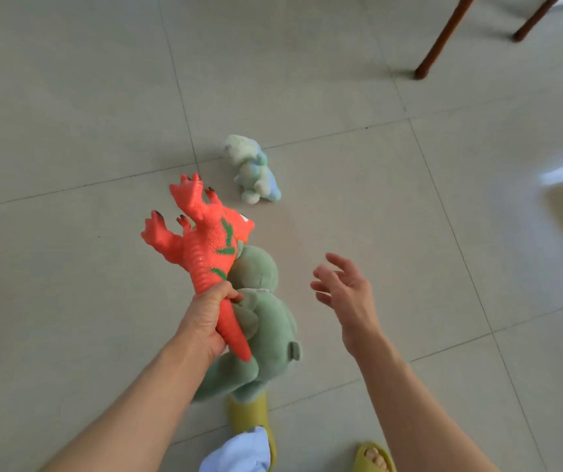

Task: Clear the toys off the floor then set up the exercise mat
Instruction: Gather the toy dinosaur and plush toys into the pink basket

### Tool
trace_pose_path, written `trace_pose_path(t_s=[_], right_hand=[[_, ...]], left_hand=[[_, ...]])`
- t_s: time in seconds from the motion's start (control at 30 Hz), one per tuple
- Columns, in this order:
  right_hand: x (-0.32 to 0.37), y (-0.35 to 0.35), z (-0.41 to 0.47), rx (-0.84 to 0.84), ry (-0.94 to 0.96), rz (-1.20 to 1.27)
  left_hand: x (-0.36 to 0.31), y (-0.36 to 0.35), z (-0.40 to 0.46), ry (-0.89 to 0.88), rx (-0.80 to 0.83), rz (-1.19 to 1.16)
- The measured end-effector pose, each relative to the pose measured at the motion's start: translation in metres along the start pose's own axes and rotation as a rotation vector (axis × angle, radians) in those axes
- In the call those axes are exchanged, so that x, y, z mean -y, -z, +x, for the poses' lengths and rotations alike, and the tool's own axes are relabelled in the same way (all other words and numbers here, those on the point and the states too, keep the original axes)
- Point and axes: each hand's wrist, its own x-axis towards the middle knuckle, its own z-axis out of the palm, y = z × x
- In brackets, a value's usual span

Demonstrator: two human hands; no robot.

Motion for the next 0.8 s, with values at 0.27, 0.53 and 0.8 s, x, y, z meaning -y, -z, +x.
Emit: trace_pose_path(t_s=[0.27,0.53,0.8], right_hand=[[0.032,-0.057,0.068,0.032,0.085,-0.285],[0.048,-0.123,0.18,0.097,-0.024,-0.41],[0.054,-0.163,0.287,0.202,-0.07,-0.673]], left_hand=[[-0.062,0.042,0.017,-0.053,-0.092,-0.202],[-0.104,0.074,0.088,-0.088,-0.294,-0.271],[-0.138,0.075,0.17,-0.064,-0.449,-0.326]])
